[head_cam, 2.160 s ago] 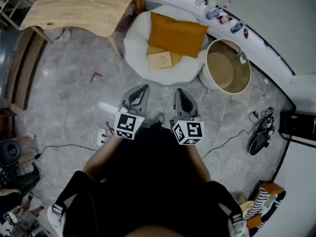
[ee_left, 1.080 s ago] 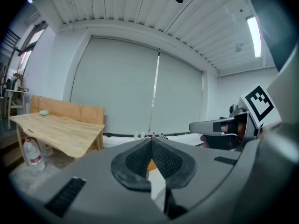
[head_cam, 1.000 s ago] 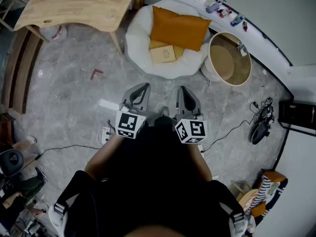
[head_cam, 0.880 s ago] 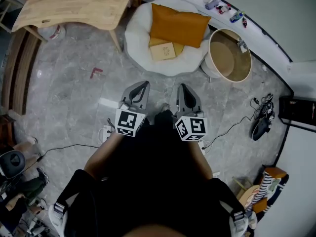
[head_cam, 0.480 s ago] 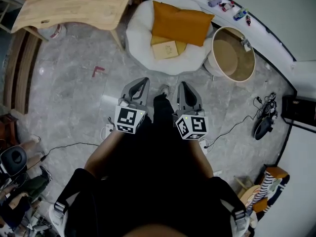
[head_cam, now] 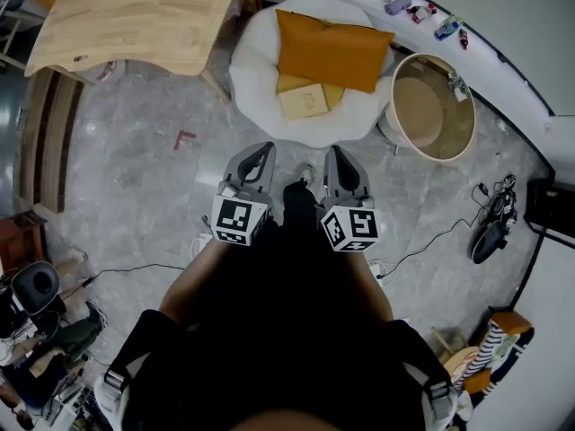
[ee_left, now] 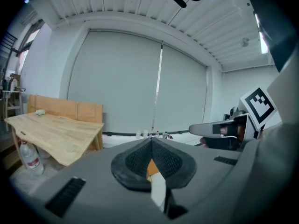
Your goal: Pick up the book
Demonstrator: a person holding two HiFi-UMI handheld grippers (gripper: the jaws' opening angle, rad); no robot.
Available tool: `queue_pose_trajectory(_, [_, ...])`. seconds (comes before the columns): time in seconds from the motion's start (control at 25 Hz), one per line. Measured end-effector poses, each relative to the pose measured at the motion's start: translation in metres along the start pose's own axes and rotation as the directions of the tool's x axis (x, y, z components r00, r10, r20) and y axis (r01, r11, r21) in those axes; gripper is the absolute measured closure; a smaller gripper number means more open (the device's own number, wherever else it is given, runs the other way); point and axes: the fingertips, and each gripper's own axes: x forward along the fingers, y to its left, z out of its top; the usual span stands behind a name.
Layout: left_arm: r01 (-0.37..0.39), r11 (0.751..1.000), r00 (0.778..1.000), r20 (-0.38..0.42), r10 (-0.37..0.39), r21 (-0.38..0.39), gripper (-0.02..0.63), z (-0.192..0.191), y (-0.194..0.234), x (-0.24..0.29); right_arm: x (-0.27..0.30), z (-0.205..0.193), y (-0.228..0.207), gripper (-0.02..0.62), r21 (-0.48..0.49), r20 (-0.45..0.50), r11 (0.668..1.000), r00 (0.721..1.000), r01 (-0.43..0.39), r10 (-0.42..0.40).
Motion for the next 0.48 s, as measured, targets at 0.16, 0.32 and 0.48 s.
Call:
queue_pose_trajectory(0.16, [-0.033, 0.999, 0.999, -0.015, 0.033, 0.000, 0.600, 0.008, 0.003, 0.037, 0.025, 0.012, -0.029, 0.592, 0.017, -0.008, 1.000, 1.000, -0.018, 0.018])
queue_pose_trajectory(0.32, [-0.075, 0.997, 0.997, -0.023, 0.076, 0.002, 0.600, 0.016, 0.006, 0.074, 0.052, 0.019, -0.059, 0.592, 0.028, -0.022, 0.999, 0.999, -0.038, 0.039])
queue_pose_trajectory(0.48, [-0.103, 0.995, 0.995, -0.016, 0.103, -0.005, 0.600, 0.023, 0.013, 0.107, 0.078, 0.024, -0.087, 0.592, 0.048, -0.024, 0.998, 0.999, -0.041, 0.042])
